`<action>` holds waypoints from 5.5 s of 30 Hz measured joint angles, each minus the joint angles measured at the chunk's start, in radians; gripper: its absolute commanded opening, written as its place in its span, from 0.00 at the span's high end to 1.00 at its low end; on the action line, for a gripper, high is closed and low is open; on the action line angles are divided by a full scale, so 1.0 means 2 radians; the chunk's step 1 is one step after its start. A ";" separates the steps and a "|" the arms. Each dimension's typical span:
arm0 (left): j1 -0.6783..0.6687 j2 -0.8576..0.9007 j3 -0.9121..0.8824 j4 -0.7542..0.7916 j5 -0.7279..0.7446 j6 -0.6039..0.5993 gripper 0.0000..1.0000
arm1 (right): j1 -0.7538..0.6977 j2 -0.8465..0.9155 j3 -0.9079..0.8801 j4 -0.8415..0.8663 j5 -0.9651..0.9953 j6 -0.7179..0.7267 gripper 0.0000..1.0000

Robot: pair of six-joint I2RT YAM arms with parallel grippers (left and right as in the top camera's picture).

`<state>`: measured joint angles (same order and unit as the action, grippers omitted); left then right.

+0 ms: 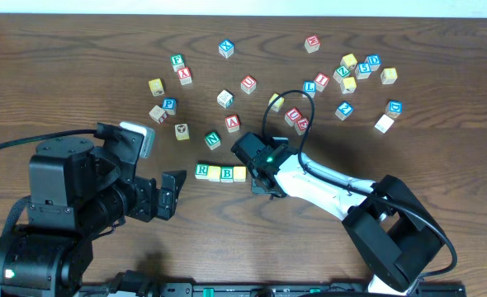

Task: Spell out ROBOT
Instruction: 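Push the T block left against the O block with the right gripper, then raise the right gripper and move it back to the right side, then move the left gripper to the left end of the block row, then lower the left gripper beside the left face of the R block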

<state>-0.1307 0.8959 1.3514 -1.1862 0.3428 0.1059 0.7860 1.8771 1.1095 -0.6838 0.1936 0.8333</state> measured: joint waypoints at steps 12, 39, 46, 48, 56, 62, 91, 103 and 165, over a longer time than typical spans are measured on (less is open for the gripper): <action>0.000 0.000 0.000 0.000 0.000 0.000 0.02 | 0.000 0.000 0.000 0.052 -0.025 0.000 0.94; 0.000 0.000 0.000 0.000 0.000 0.000 0.02 | -0.016 0.000 0.025 -0.056 0.055 0.000 0.91; 0.000 0.000 0.000 0.000 0.000 0.000 0.02 | -0.025 -0.016 0.113 -0.119 0.090 -0.018 0.60; 0.000 0.000 0.000 0.000 0.000 0.000 0.02 | -0.025 -0.029 0.130 -0.130 0.093 -0.026 0.46; 0.000 0.000 0.000 0.000 0.000 0.000 0.02 | -0.025 -0.116 0.152 -0.142 0.101 -0.066 0.01; 0.000 0.000 0.000 0.000 0.000 0.000 0.02 | -0.025 -0.178 0.152 -0.142 0.102 -0.096 0.01; 0.000 0.000 0.000 -0.002 -0.001 0.002 0.21 | -0.025 -0.378 0.153 -0.230 0.104 -0.245 0.01; 0.000 0.086 -0.052 -0.008 -0.106 -0.067 0.41 | -0.025 -0.378 0.153 -0.224 0.103 -0.249 0.01; -0.033 0.382 -0.092 0.196 -0.119 -0.162 0.81 | -0.025 -0.378 0.153 -0.191 0.113 -0.264 0.01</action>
<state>-0.1967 1.6592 1.1671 -0.7937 0.1055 -0.2173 0.7353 1.1213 1.4147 -1.0657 0.4206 0.3058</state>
